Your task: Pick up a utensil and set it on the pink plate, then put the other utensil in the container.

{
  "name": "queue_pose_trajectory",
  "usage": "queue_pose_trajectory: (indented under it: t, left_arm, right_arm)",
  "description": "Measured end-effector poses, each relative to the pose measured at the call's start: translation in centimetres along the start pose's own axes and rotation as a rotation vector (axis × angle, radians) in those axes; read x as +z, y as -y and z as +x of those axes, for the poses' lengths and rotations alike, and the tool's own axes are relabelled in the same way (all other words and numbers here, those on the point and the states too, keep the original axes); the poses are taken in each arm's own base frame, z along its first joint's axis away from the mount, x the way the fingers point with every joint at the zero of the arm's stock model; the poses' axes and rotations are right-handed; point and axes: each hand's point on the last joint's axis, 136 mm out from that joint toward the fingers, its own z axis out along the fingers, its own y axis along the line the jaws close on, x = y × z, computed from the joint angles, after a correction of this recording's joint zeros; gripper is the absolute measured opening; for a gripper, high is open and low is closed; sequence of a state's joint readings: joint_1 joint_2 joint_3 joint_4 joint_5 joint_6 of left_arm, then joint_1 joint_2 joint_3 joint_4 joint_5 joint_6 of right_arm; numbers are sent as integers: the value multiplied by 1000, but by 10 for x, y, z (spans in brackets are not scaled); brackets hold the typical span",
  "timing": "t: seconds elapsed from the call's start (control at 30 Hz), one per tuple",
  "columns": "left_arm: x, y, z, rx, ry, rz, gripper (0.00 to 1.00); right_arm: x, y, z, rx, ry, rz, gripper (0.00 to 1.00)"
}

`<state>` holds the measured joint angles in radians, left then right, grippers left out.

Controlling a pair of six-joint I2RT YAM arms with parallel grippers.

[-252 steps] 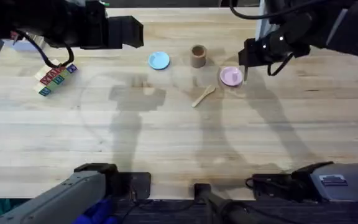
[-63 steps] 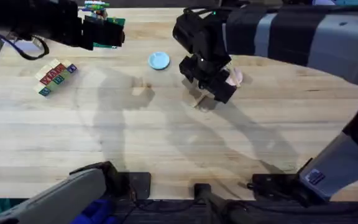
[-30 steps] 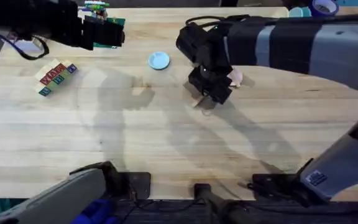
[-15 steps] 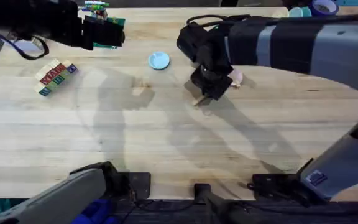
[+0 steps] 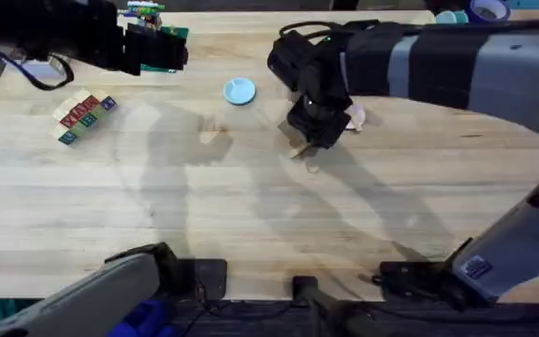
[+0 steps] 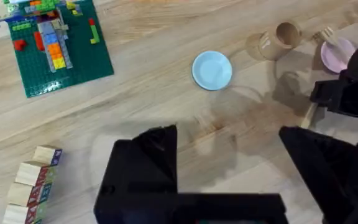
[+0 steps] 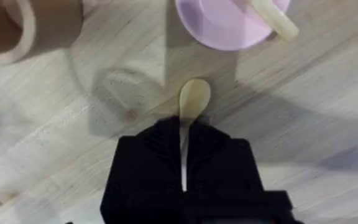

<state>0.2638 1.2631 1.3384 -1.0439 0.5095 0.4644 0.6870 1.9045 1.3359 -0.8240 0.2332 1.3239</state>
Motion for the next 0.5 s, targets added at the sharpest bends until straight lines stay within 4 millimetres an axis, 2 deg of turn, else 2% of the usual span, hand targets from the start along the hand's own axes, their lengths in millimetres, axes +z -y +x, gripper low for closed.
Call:
queue_pose_trajectory:
  t: [0.13,0.3,0.5]
  left_arm:
    - [0,0,0,0,0,0,993]
    - [0,0,0,0,0,0,993]
    - [0,0,0,0,0,0,993]
  right_arm:
    - [-5,-6,-2,-73,-8,-16,32]
    - [-20,-17,-12,-141,-1,-43,32]
    - [-49,-7,-22,-167,1,-48,32]
